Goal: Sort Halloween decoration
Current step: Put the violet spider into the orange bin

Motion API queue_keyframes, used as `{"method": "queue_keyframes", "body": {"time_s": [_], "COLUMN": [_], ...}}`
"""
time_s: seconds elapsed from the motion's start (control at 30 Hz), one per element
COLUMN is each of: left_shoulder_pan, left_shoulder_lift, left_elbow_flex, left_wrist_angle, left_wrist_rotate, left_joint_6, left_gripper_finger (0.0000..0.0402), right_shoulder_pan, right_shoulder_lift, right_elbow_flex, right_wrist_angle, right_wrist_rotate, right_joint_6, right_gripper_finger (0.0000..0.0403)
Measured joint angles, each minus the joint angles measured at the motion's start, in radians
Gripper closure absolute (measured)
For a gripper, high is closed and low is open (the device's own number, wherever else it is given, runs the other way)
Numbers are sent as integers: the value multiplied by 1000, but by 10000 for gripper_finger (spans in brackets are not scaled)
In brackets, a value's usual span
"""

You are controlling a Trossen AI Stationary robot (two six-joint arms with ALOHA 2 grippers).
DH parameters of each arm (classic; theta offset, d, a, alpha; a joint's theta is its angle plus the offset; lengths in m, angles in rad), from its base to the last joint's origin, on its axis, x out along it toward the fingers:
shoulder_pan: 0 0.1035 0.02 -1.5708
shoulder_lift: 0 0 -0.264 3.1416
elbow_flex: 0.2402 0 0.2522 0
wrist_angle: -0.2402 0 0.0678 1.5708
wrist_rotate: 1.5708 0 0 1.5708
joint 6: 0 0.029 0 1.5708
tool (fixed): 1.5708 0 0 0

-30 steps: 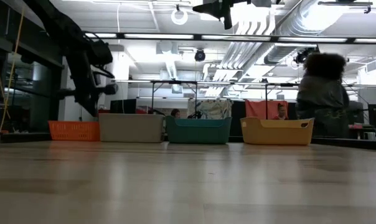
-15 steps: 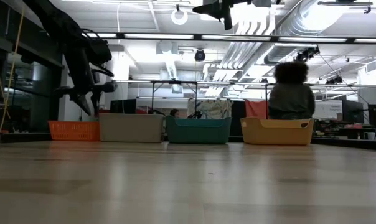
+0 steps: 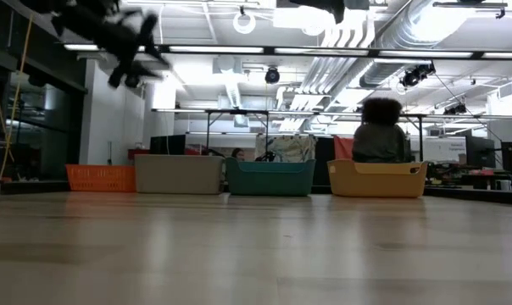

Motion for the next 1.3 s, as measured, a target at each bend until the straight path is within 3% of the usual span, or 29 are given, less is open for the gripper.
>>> {"method": "queue_keyframes", "body": {"time_s": [0.23, 0.47, 0.6, 0.73, 0.83, 1.03, 1.3], "left_shoulder_pan": [-294, -766, -1041, -1280, -1422, -1583, -1657], "left_shoulder_lift": [-109, -88, -58, -4, 60, 224, 458], "left_elbow_flex": [0, 0, 0, 0, -1, -5, -5], "left_wrist_angle": [25, -98, -295, -608, -712, -663, -575], "left_wrist_rotate": [141, 130, 32, -141, -280, -501, -466], "left_joint_6": [46, 4, -13, -35, -34, 19, -39], "left_gripper_finger": [259, 259, 259, 259, 259, 259, 259], "right_shoulder_pan": [33, 66, 75, 74, 74, 74, 74], "right_shoulder_lift": [-26, -16, -13, -13, -13, -13, -13], "right_elbow_flex": [0, 0, 0, -2, -2, -3, -3], "right_wrist_angle": [-229, -259, -261, -261, -260, -260, -261], "right_wrist_rotate": [-18, 2, 63, 77, 86, 125, 127], "right_joint_6": [37, 44, 70, 71, 70, 70, 70], "right_gripper_finger": [165, 165, 165, 165, 165, 165, 165]}}
